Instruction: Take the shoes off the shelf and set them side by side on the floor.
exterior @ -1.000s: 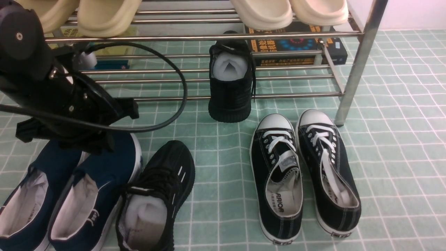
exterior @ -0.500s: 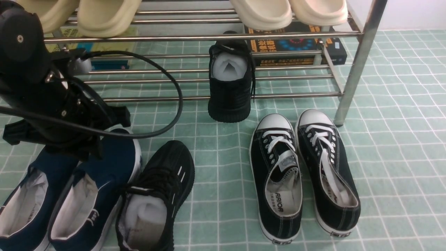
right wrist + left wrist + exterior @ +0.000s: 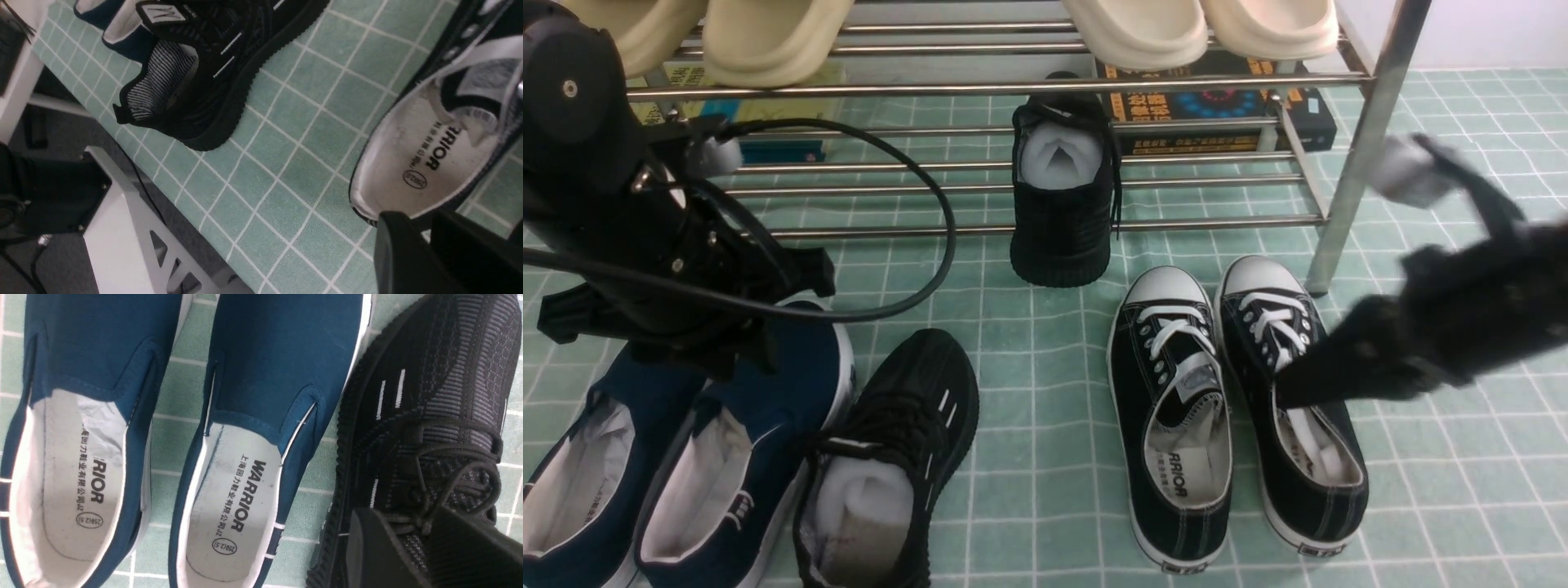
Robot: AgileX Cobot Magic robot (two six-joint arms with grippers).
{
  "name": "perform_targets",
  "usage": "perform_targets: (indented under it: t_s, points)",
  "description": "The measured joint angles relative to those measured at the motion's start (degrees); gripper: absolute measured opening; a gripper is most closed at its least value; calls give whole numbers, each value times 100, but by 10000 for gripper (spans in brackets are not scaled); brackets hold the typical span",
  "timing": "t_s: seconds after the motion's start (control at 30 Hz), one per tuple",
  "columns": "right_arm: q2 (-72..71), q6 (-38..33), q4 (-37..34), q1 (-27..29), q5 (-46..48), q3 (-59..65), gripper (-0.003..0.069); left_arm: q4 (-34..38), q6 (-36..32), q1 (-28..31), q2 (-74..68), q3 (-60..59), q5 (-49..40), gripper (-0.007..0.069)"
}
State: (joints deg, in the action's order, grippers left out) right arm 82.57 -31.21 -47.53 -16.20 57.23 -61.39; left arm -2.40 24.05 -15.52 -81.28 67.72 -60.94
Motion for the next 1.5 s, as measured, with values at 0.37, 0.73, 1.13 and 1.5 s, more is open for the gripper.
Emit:
perform_targets:
  t_s: [0.37,0.73,1.13,1.5]
  points:
    - [1806,3887,2874,-1049,-1063,-3000,397,0,0,0,0,0,52,239]
    - [3641,4554,3030,-1075,-1136,-5017,477,-93,-5,0,0,0,140,239]
    - [4177,4524,2972,-1075,-1292,-5220,127,-216,-5,0,0,0,146,243]
    - [3948,4412,2802,-1063,-499,-5345,3,-375,-5,0,0,0,152,243]
